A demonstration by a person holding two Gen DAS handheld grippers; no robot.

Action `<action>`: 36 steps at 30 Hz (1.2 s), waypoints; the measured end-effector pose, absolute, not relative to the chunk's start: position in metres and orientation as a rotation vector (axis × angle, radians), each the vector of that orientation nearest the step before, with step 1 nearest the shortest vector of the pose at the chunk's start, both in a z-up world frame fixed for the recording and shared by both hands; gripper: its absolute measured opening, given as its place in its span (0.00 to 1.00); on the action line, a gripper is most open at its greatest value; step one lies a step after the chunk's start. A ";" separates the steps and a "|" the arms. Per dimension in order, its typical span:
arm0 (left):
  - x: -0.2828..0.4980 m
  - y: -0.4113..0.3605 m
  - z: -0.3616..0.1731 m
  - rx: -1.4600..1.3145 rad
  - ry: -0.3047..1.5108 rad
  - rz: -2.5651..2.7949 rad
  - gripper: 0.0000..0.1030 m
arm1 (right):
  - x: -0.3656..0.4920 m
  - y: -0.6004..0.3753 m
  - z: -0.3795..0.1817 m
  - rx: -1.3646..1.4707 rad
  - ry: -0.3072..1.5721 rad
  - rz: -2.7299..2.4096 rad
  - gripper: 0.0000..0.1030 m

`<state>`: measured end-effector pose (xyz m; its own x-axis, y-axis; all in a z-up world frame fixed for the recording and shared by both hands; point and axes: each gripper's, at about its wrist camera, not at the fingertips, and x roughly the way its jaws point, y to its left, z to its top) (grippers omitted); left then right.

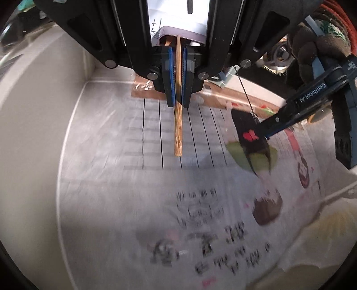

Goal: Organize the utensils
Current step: 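Lower the chopstick and spatula into the purple holder and open both grippers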

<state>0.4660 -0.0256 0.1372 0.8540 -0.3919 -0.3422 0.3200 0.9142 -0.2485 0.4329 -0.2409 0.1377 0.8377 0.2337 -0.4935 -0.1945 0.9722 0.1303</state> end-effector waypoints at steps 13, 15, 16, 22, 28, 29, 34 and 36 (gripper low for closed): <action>0.526 -0.031 0.048 -0.202 0.608 -0.312 0.32 | 0.490 -0.235 0.056 0.089 0.716 0.229 0.06; 0.528 -0.031 0.042 -0.198 0.618 -0.302 0.32 | 0.493 -0.233 0.048 0.086 0.737 0.232 0.06; 0.528 -0.031 0.041 -0.198 0.620 -0.300 0.32 | 0.495 -0.232 0.041 0.084 0.753 0.235 0.06; 0.535 -0.035 0.033 -0.168 0.668 -0.297 0.41 | 0.504 -0.229 0.019 0.104 0.847 0.265 0.06; 0.523 -0.034 0.048 -0.149 0.632 -0.301 0.57 | 0.492 -0.237 0.029 0.118 0.831 0.255 0.12; 0.519 -0.034 0.052 -0.142 0.637 -0.308 0.58 | 0.488 -0.239 0.032 0.115 0.824 0.250 0.16; 0.481 -0.032 0.075 -0.118 0.608 -0.329 0.64 | 0.449 -0.254 0.053 0.097 0.775 0.225 0.23; 0.464 -0.026 0.082 -0.134 0.604 -0.326 0.66 | 0.431 -0.257 0.058 0.077 0.771 0.228 0.23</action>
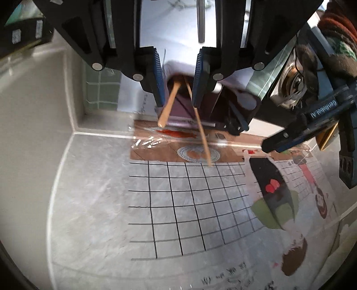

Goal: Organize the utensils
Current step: 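Lower the chopstick and spatula into the purple holder and open both grippers, then reach the right tool to a brown spoon while the left tool reaches a wooden chopstick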

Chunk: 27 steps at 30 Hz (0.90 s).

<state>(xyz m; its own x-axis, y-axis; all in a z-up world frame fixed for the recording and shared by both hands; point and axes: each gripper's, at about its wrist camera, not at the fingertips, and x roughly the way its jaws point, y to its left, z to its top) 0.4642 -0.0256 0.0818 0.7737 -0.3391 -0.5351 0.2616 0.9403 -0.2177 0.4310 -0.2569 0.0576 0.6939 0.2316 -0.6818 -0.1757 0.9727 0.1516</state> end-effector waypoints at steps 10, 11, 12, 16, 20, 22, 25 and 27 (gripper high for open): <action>0.362 0.023 0.053 -0.191 0.705 -0.272 0.73 | 0.324 -0.241 0.037 -0.158 0.875 0.407 0.34; 0.351 0.028 0.043 -0.200 0.735 -0.271 0.73 | 0.316 -0.236 0.029 -0.172 0.914 0.460 0.34; 0.344 0.031 0.036 -0.202 0.751 -0.265 0.73 | 0.311 -0.233 0.024 -0.181 0.935 0.487 0.34; 0.320 0.046 0.005 -0.227 0.823 -0.216 0.73 | 0.290 -0.208 -0.016 -0.254 1.051 0.614 0.34; 0.302 0.058 -0.016 -0.243 0.874 -0.177 0.73 | 0.276 -0.178 -0.055 -0.321 1.150 0.716 0.34; 0.293 0.064 -0.024 -0.248 0.894 -0.158 0.73 | 0.270 -0.161 -0.075 -0.363 1.197 0.764 0.34; 0.283 0.073 -0.031 -0.262 0.912 -0.134 0.72 | 0.266 -0.143 -0.089 -0.392 1.222 0.818 0.34; 0.279 0.080 -0.034 -0.267 0.919 -0.116 0.72 | 0.263 -0.133 -0.093 -0.418 1.222 0.841 0.34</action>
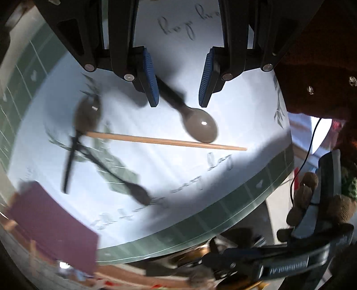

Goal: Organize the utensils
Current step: 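Reach the right tool to a brown spoon while the left tool reaches a wooden chopstick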

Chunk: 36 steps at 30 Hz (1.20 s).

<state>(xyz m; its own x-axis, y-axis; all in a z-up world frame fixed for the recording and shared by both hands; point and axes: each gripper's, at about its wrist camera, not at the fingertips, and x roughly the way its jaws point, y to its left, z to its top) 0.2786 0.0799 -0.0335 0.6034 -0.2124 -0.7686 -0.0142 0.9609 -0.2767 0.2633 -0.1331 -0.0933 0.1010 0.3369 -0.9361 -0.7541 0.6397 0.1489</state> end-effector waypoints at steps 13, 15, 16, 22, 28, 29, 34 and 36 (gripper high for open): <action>0.268 0.104 -0.028 -0.289 0.895 -0.078 0.73 | 0.248 -0.096 -0.098 -0.641 1.061 0.771 0.25; 0.272 0.095 -0.030 -0.270 0.907 -0.116 0.72 | 0.260 -0.110 -0.094 -0.547 1.085 0.745 0.06; 0.274 0.090 -0.031 -0.262 0.913 -0.135 0.73 | 0.270 -0.125 -0.091 -0.471 1.108 0.711 0.01; 0.291 0.037 -0.047 -0.142 0.970 -0.316 0.73 | 0.306 -0.207 -0.097 -0.215 1.165 0.485 0.05; 0.311 -0.008 -0.057 -0.049 1.017 -0.405 0.73 | 0.297 -0.247 -0.083 -0.061 1.155 0.492 0.11; 0.315 -0.007 -0.056 -0.063 1.016 -0.401 0.72 | 0.290 -0.242 -0.079 -0.072 1.147 0.541 0.14; 0.328 0.018 -0.046 -0.151 0.990 -0.310 0.72 | 0.274 -0.189 -0.075 -0.198 1.136 0.759 0.25; 0.326 0.032 -0.043 -0.177 0.973 -0.277 0.72 | 0.272 -0.168 -0.079 -0.265 1.137 0.809 0.25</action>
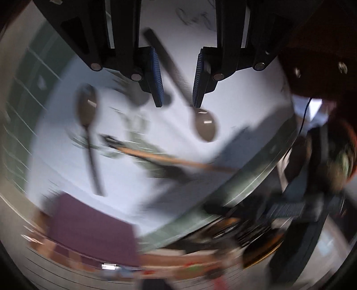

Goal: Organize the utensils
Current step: 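Reach the right tool to a brown spoon while the left tool reaches a wooden chopstick, then grasp the wooden chopstick with the left gripper while the right gripper grasps the brown spoon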

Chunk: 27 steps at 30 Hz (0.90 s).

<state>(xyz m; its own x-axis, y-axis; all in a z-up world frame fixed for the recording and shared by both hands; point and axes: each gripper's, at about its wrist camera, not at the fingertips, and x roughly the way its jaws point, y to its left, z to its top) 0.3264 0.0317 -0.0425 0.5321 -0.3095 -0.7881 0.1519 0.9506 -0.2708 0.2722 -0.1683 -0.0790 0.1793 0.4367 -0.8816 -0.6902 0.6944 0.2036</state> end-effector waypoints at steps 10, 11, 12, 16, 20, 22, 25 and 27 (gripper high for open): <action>0.300 0.082 -0.046 -0.255 0.939 -0.167 0.72 | 0.256 -0.097 -0.098 -0.647 1.082 0.839 0.27; 0.297 0.085 -0.047 -0.258 0.940 -0.167 0.72 | 0.256 -0.095 -0.097 -0.650 1.077 0.837 0.27; 0.295 0.085 -0.048 -0.259 0.942 -0.168 0.72 | 0.256 -0.094 -0.097 -0.651 1.064 0.831 0.27; 0.292 0.075 -0.053 -0.231 0.960 -0.214 0.72 | 0.271 -0.100 -0.098 -0.588 1.058 0.742 0.26; 0.293 0.048 -0.063 -0.175 1.008 -0.315 0.72 | 0.296 -0.139 -0.095 -0.420 1.102 0.623 0.26; 0.294 0.030 -0.068 -0.130 1.031 -0.364 0.73 | 0.309 -0.172 -0.096 -0.303 1.134 0.538 0.26; 0.298 0.007 -0.076 -0.069 1.055 -0.411 0.73 | 0.320 -0.215 -0.096 -0.151 1.161 0.430 0.26; 0.303 -0.005 -0.082 -0.049 1.071 -0.434 0.72 | 0.319 -0.237 -0.093 -0.077 1.177 0.396 0.27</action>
<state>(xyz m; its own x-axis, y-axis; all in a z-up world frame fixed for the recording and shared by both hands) 0.3027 -0.0046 -0.0818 0.4038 -0.3666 -0.8382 0.3198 0.9149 -0.2461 0.3194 -0.2371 -0.0933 0.3233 0.2618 -0.9094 -0.3416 0.9285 0.1458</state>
